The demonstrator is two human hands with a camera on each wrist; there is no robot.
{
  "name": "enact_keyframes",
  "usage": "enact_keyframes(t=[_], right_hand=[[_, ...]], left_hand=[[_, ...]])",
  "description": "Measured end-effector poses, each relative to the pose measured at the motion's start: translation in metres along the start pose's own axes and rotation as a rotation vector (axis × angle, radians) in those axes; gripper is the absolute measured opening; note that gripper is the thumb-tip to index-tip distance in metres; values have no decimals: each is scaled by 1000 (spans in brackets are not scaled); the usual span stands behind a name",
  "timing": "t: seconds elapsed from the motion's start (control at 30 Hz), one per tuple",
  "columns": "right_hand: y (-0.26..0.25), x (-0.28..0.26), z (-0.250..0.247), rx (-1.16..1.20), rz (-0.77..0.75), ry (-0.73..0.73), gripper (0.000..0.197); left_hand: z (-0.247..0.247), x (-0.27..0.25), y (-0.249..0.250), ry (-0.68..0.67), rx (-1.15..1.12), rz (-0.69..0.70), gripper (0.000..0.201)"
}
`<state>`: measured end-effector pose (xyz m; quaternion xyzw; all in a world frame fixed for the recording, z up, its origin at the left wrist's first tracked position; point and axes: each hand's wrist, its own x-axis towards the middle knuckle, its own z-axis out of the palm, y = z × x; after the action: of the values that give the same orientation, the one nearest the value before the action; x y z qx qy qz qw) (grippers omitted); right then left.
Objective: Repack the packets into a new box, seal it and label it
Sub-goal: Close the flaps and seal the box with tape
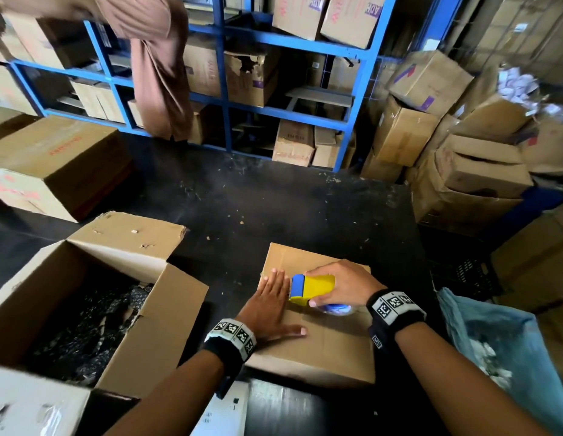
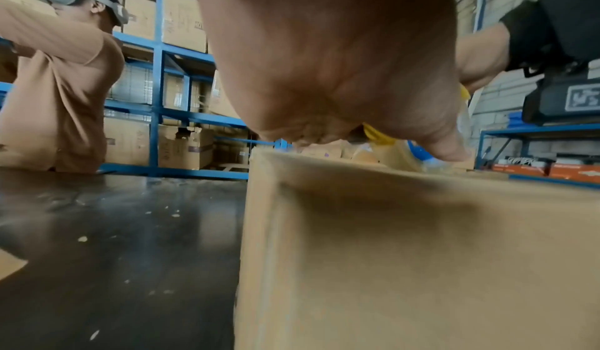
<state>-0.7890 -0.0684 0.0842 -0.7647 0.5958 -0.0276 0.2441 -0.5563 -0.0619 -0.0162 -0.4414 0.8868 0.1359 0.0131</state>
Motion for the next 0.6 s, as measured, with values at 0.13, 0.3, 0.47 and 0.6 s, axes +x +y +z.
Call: enact_keyframes(t=[0.13,0.3,0.47,0.6], right_hand=[[-2,0,-2,-41,-41,-10,72],[2,-4,-3,-28,-90,-26,72],[26,-23,-16,-35,-50,-26,76],[60,-53,-31,32,-12,-30,78]], left_hand=[[16,-2,9,38,40,-62,128],[16,-5,12,67,90,-89,124],[16,-5,14,86,92,-97,122],[19,-3,14,87,105,-93,121]])
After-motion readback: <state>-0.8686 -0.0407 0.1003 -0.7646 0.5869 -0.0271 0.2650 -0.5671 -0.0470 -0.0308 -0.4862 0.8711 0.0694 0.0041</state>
